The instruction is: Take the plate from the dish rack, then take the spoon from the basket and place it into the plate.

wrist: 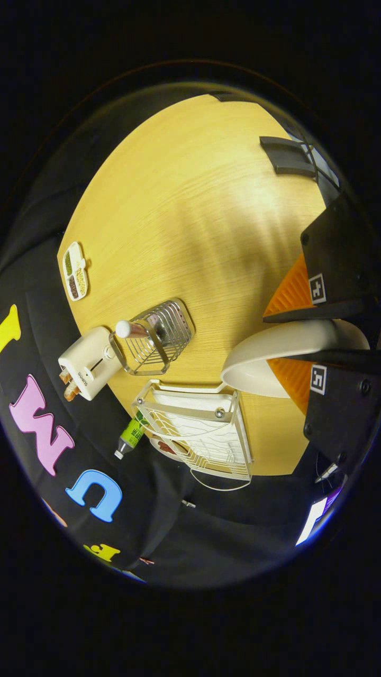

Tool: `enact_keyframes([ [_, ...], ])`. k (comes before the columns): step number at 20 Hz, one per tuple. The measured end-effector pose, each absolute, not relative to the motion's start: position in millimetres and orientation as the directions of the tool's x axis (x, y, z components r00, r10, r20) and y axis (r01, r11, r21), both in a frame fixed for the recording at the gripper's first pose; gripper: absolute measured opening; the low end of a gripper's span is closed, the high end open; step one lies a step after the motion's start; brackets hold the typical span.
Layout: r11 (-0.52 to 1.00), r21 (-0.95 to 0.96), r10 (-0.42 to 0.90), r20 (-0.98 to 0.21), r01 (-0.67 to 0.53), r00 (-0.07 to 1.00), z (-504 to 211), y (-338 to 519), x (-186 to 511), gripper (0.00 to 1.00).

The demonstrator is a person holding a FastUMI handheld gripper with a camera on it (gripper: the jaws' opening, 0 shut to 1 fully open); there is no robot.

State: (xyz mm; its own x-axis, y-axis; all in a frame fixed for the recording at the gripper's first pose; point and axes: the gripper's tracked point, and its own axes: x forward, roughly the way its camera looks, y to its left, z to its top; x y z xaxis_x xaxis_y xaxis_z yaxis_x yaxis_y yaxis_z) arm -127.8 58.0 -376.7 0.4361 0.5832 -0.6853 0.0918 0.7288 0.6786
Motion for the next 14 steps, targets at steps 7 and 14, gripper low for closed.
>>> enact_keyframes([
  [7,0.698,0.685,0.560,-0.703,0.206,0.440,-397.9,55.2,-114.7,0.31],
  [14,0.730,0.642,0.503,-0.738,0.237,0.450,-401.4,45.1,-106.3,0.53],
])
